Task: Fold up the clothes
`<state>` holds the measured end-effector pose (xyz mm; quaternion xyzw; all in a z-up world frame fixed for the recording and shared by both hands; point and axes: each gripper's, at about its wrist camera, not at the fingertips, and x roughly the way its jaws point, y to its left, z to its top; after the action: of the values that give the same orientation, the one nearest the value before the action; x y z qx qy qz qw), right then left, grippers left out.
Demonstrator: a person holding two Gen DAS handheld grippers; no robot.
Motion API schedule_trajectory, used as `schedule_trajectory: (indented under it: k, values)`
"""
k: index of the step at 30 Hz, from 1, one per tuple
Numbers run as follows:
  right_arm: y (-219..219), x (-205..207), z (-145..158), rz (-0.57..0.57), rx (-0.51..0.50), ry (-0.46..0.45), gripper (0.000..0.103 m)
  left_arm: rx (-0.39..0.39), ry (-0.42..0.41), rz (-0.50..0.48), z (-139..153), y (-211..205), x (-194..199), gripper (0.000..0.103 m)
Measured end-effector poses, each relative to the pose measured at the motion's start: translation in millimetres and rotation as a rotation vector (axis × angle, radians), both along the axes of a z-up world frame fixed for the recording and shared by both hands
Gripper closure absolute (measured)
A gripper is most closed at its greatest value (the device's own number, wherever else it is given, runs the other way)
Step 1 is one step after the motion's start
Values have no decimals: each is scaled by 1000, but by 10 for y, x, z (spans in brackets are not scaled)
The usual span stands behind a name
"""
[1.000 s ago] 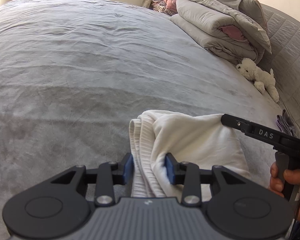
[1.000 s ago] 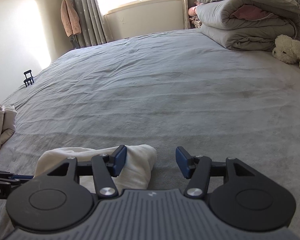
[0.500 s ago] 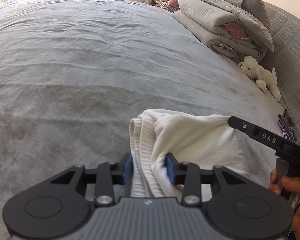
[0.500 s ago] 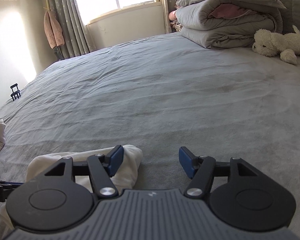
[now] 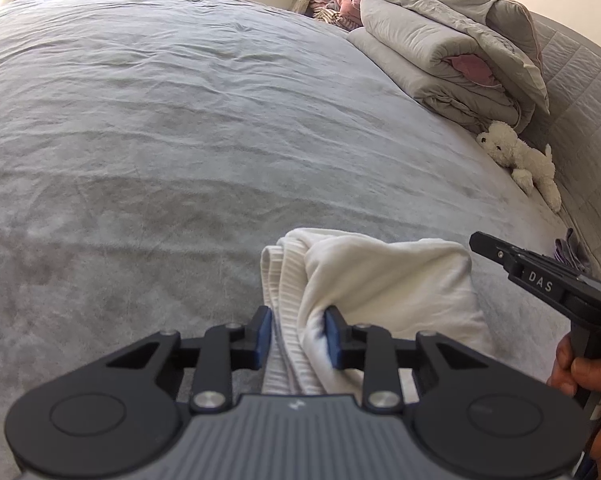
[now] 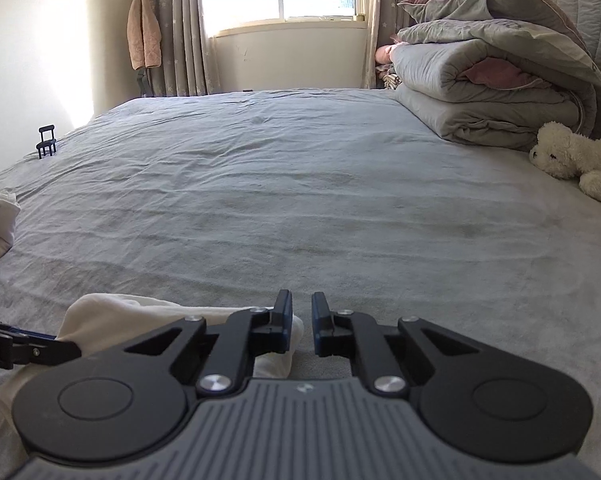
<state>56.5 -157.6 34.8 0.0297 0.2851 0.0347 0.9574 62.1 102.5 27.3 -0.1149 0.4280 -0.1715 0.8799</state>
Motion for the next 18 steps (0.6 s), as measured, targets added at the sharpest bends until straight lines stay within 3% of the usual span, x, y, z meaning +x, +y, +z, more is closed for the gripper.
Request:
schedule_trajectory:
  k: [1, 5, 9, 18]
  values:
    - [-43, 10, -4, -7, 31, 14, 82, -2, 1, 0, 1, 4, 4, 75]
    - [-168, 18, -30, 6, 151, 86, 77, -11, 5, 2, 4, 23, 17, 78]
    - [-177, -56, 13, 37, 190, 112, 47, -4, -1, 0, 8, 13, 3, 79]
    - [-175, -128, -21, 61, 234, 193, 46, 12, -12, -1, 14, -3, -18, 79]
